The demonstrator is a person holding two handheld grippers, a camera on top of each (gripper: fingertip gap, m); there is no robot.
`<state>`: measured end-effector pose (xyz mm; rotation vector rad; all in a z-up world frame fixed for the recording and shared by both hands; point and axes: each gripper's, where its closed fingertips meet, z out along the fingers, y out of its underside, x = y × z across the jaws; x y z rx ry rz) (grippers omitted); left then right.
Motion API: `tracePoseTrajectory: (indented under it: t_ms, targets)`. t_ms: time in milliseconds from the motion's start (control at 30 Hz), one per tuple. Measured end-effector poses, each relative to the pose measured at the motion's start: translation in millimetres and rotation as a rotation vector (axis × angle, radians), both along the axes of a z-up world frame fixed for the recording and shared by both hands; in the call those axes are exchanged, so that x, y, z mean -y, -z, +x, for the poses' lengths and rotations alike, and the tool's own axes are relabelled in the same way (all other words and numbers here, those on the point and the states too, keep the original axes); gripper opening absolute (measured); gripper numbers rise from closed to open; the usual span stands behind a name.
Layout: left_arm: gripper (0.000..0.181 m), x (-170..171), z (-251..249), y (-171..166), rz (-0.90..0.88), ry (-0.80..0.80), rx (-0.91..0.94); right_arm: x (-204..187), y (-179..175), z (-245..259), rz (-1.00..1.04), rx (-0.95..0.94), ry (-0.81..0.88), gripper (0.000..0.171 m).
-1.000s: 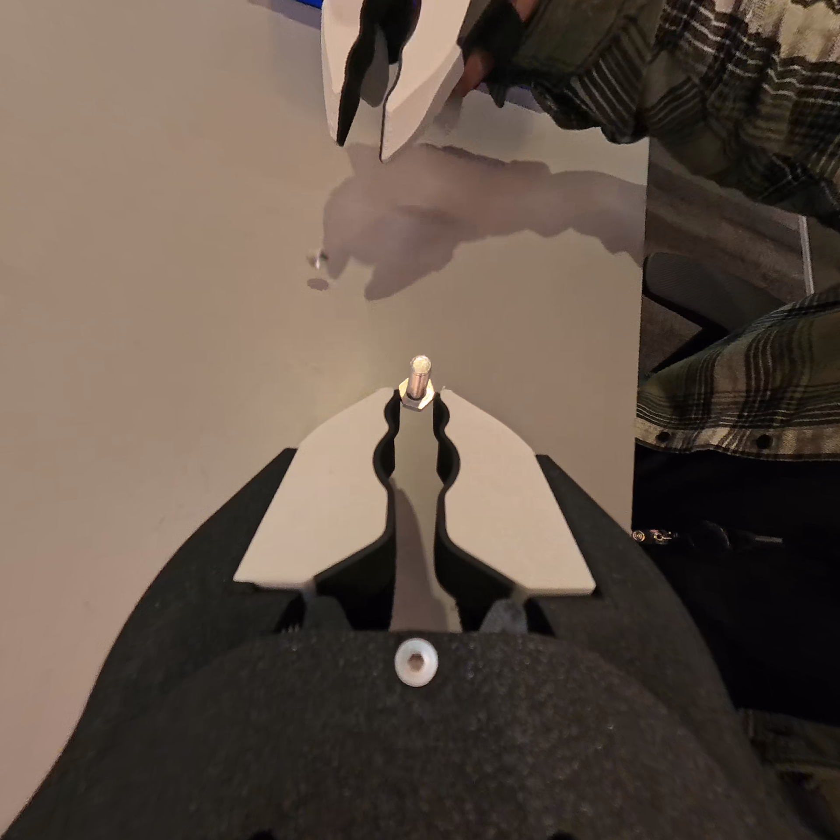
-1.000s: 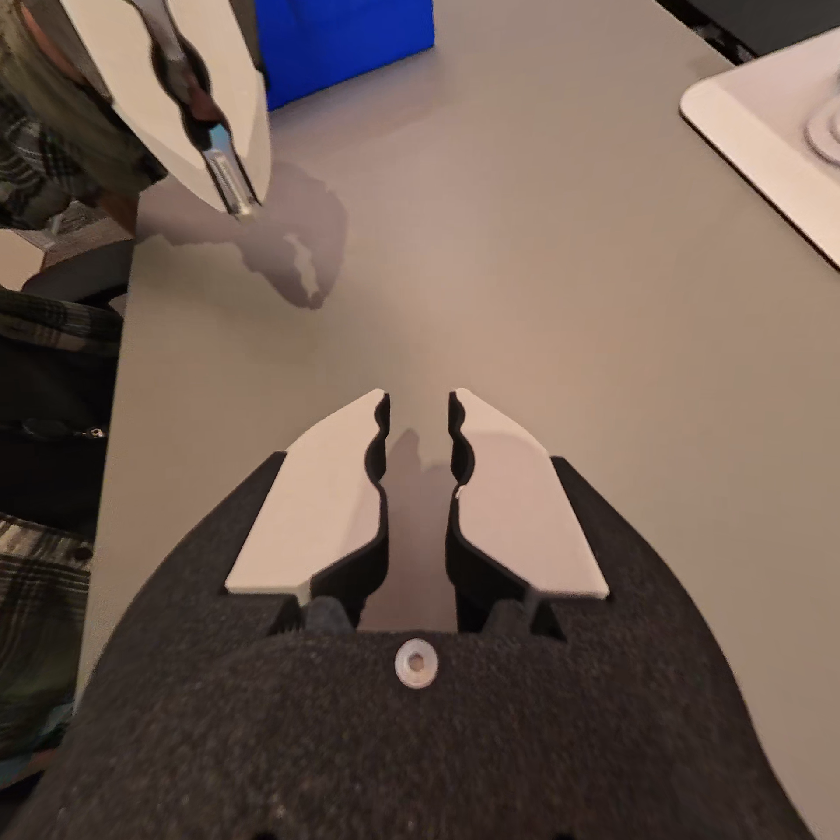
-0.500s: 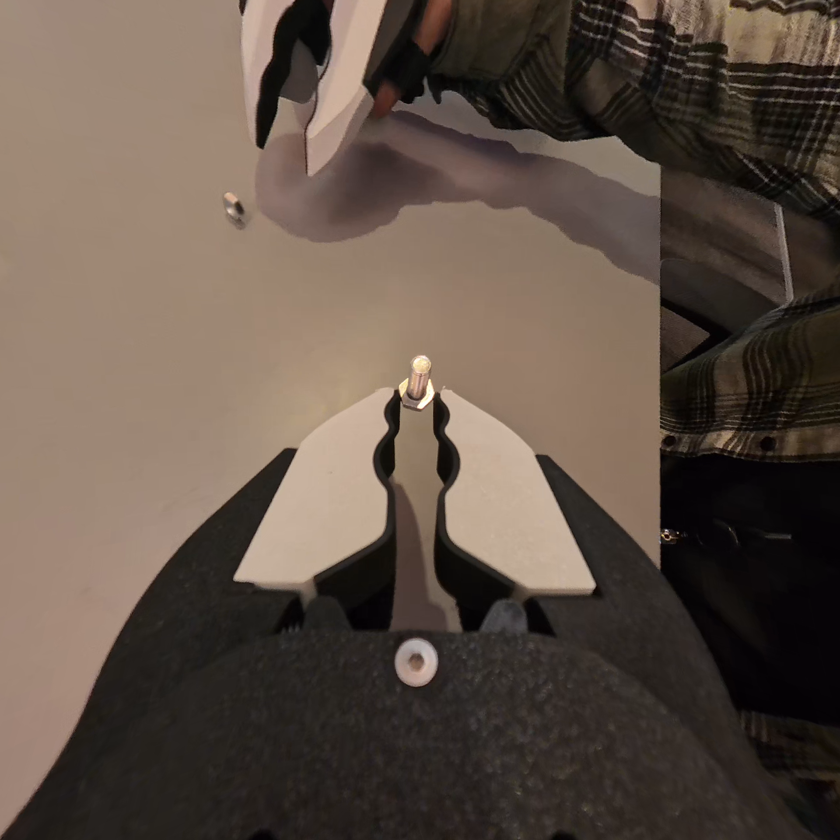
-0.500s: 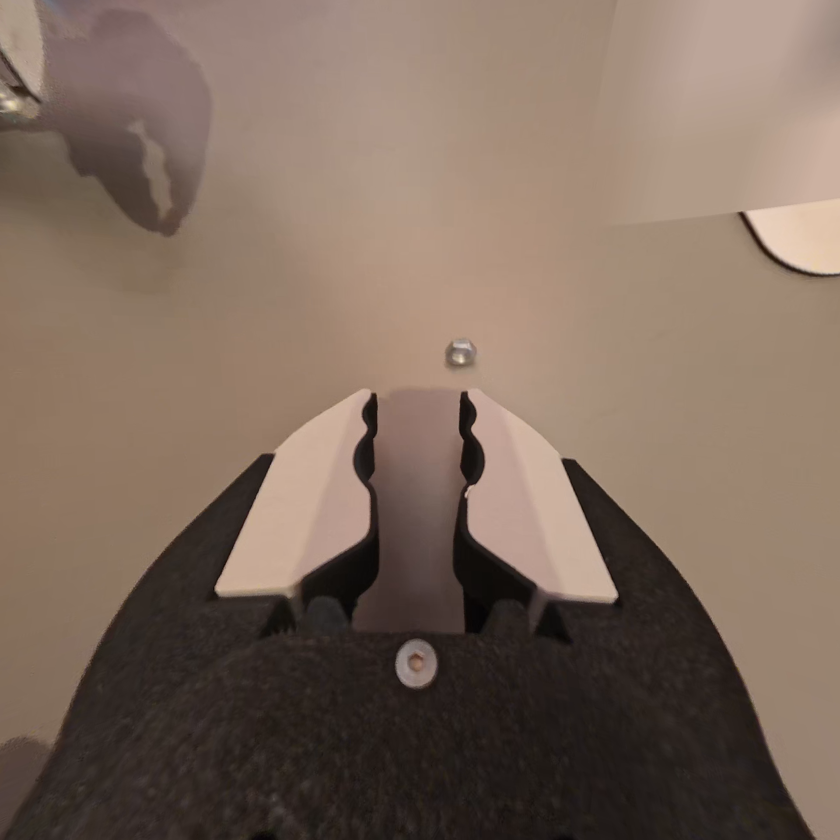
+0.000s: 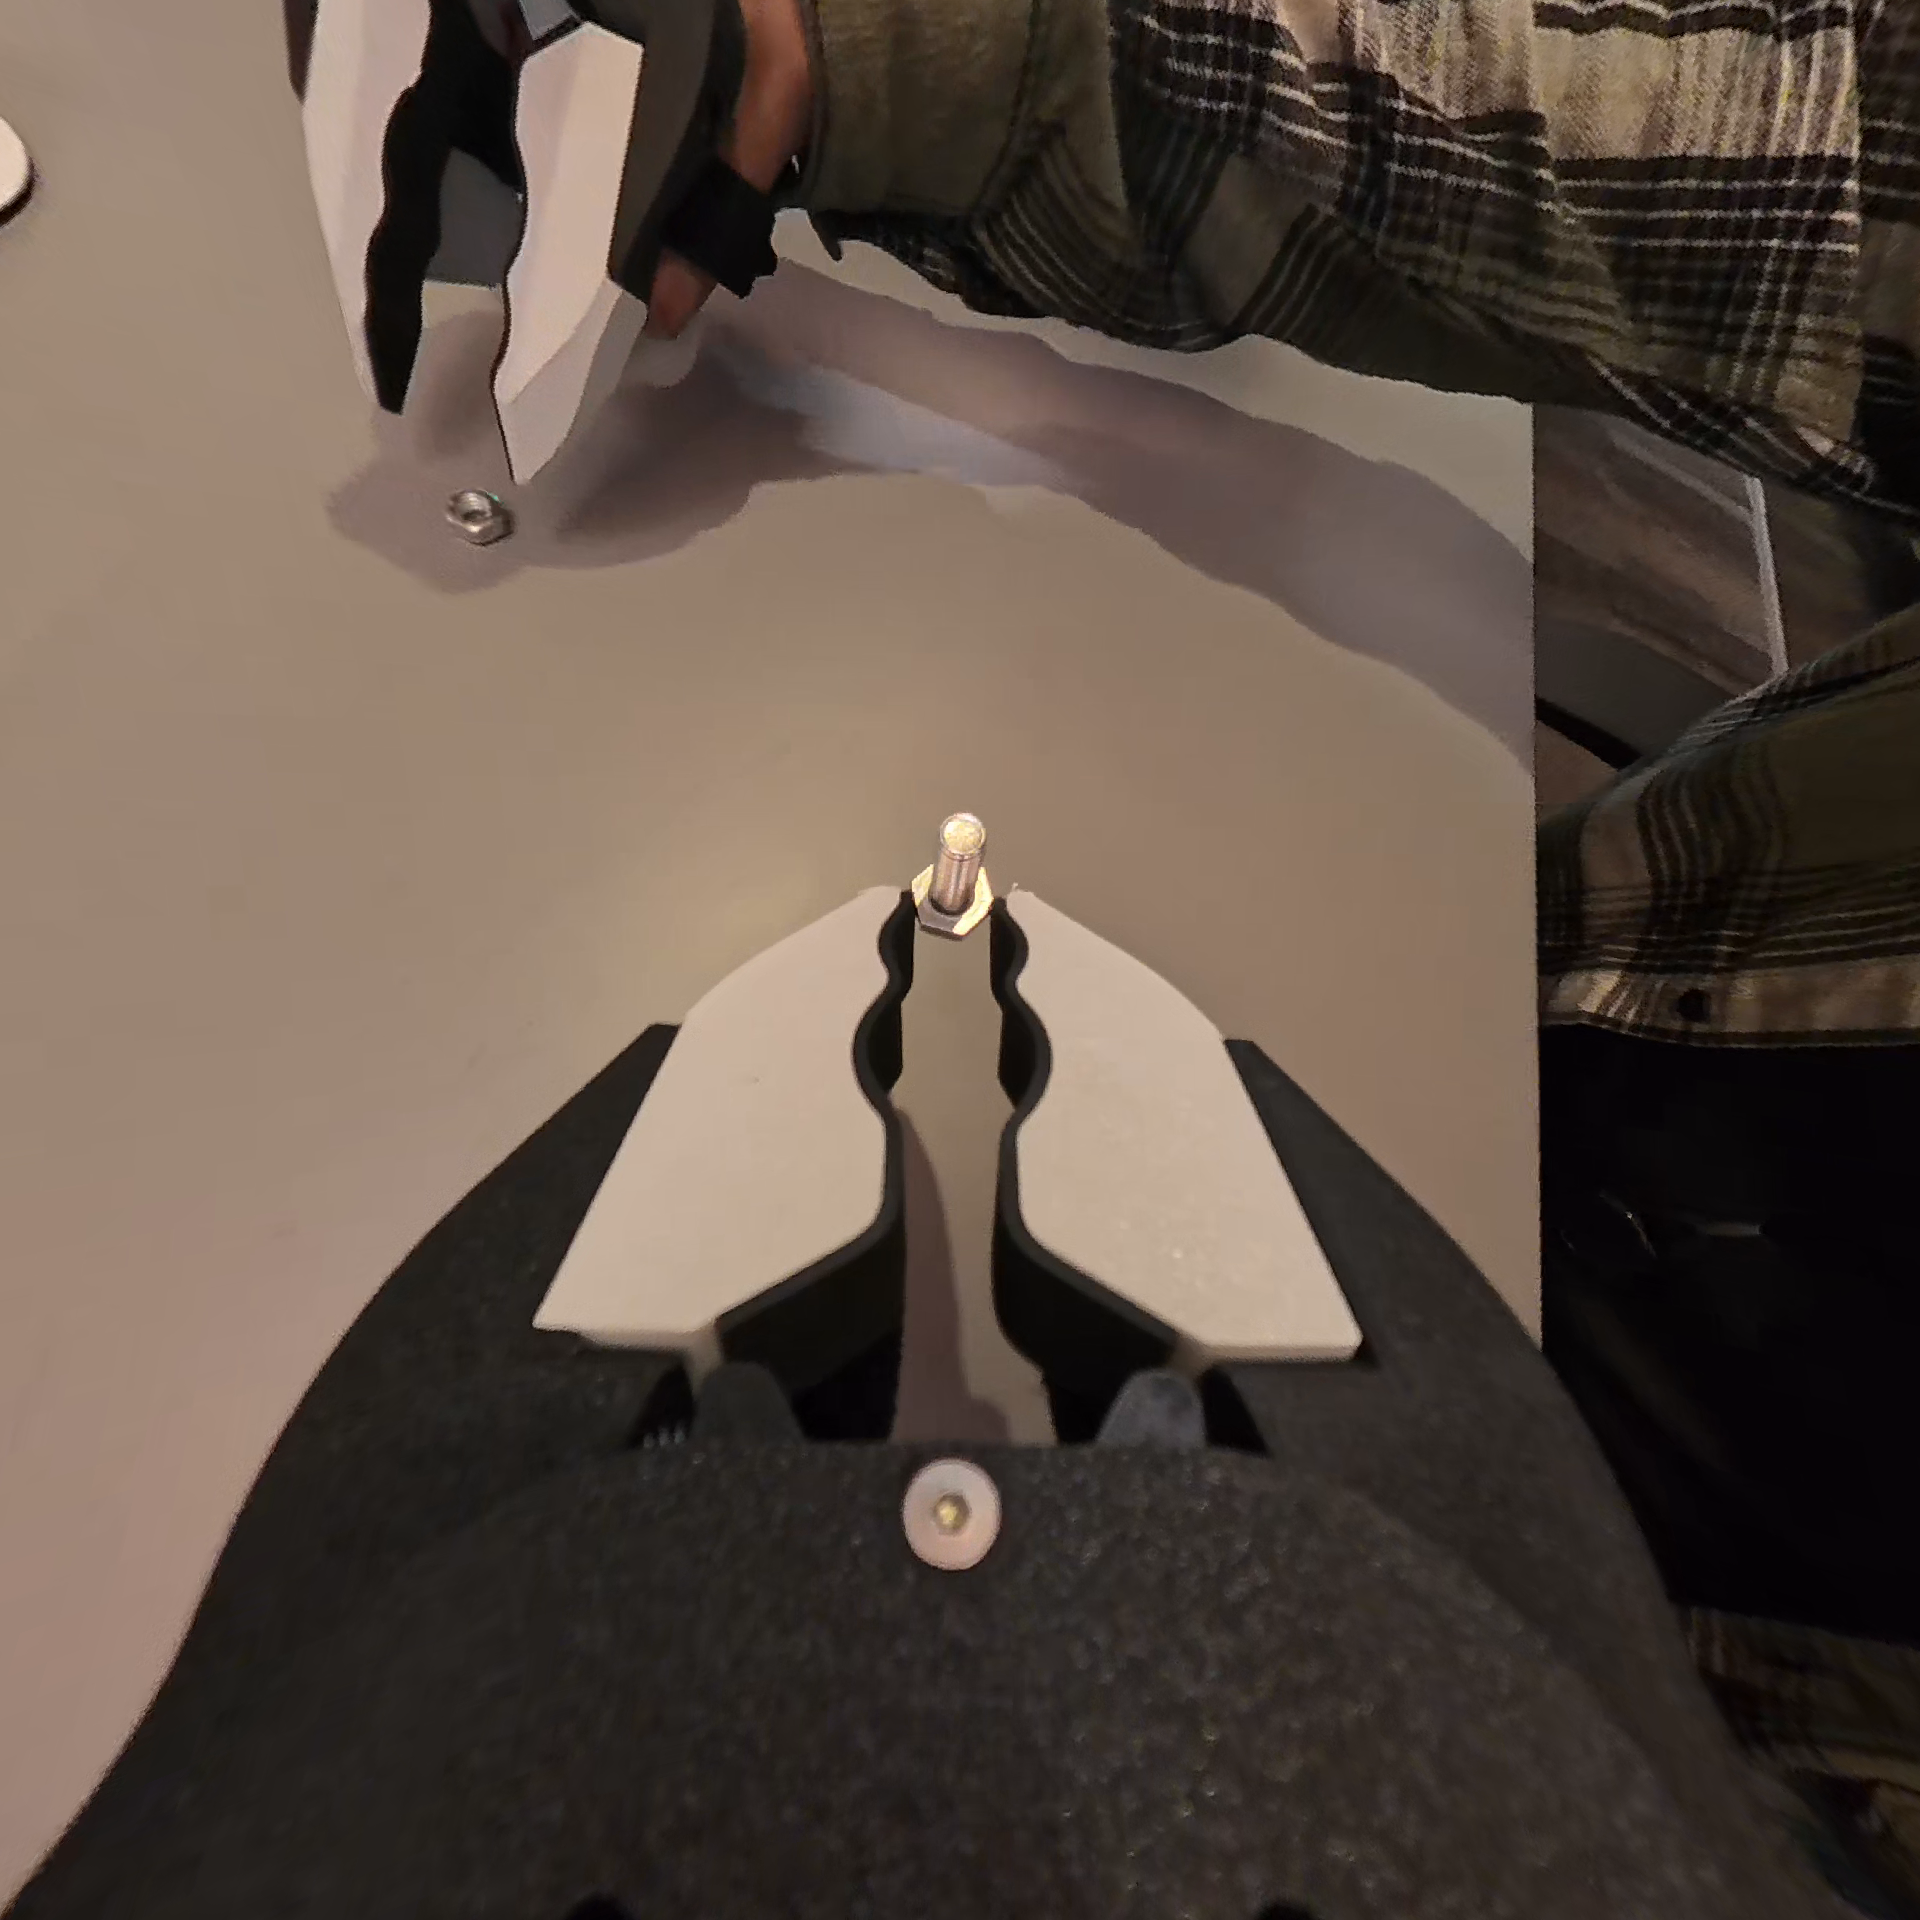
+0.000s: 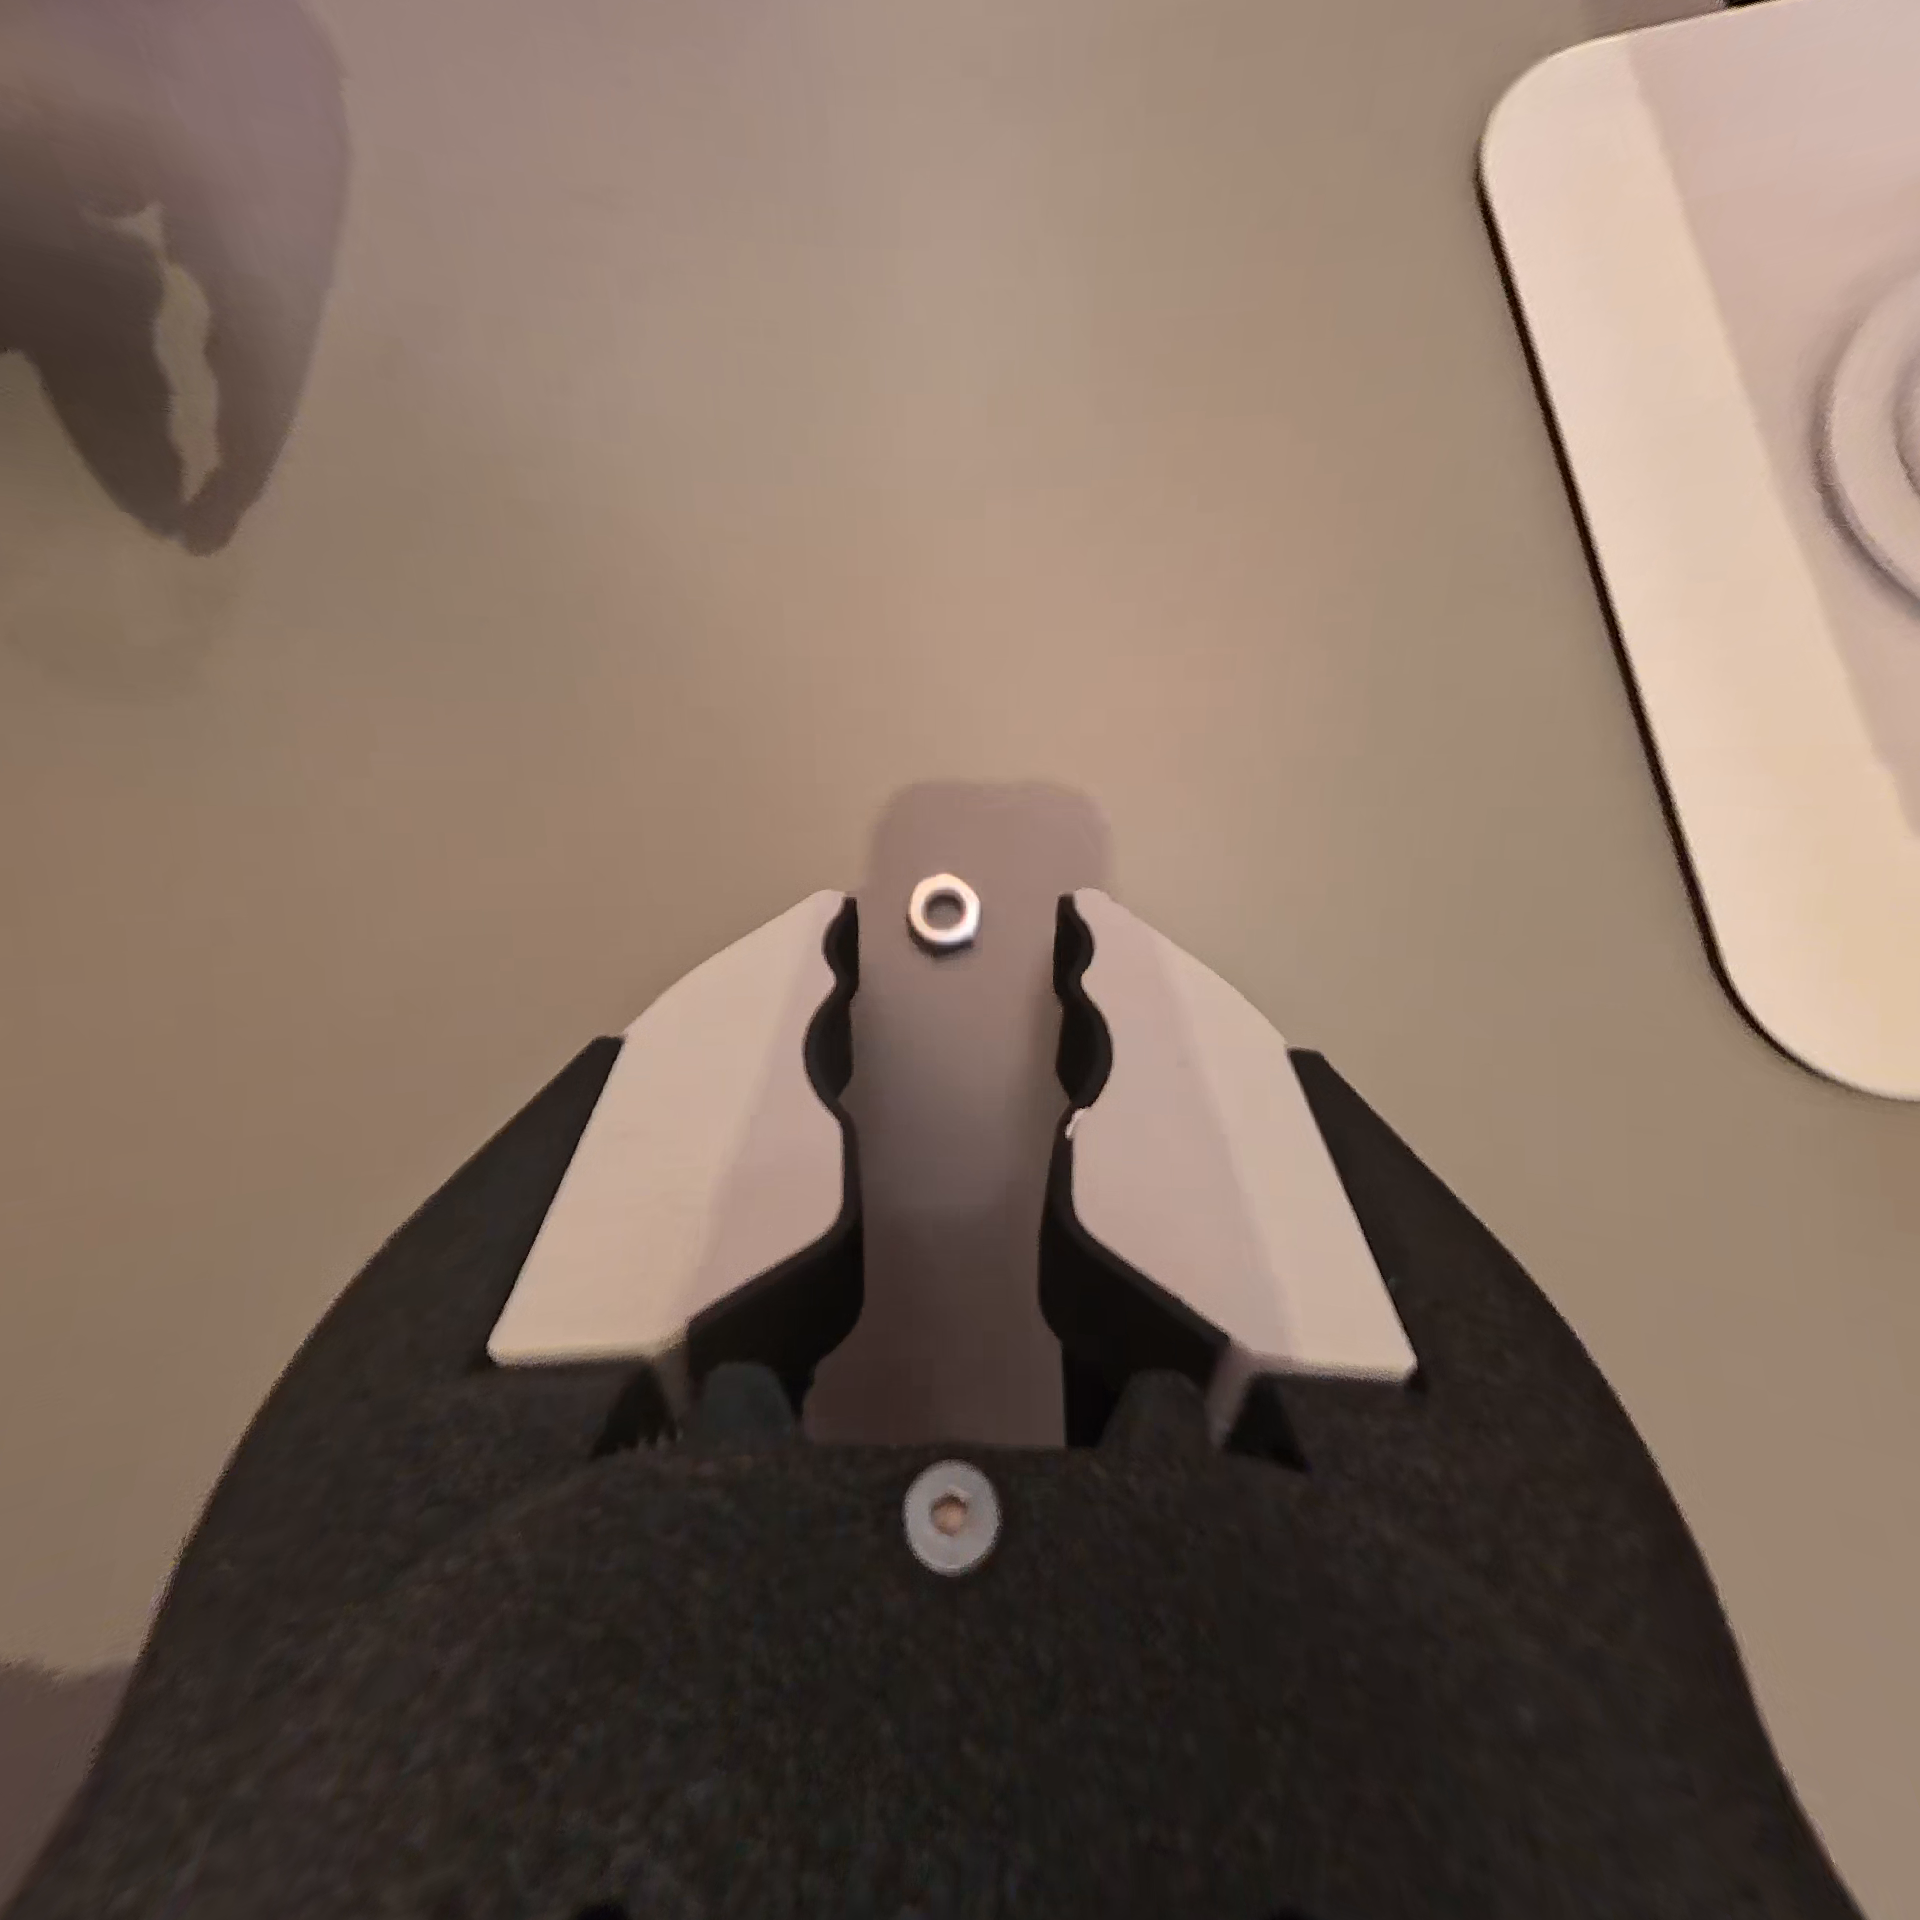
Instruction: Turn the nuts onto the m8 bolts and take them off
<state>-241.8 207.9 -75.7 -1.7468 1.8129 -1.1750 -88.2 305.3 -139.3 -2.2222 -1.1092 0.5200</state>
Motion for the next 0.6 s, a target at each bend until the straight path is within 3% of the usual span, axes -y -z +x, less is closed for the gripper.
tracePoseTrajectory:
  t_ms: [233,333,600]
  targets:
    - [0.013,-7,-7,2,-0.019,-0.017,0.008,5,16,-10,-0.025,0.082,-0.08,0.027]
    - [0.013,-7,-8,3,-0.021,-0.016,0.012,5,16,-9,-0.021,0.077,-0.065,0.014]
    - [0.013,-6,-8,-2,-0.01,-0.019,0.019,7,16,-7,-0.006,0.095,-0.046,0.014]
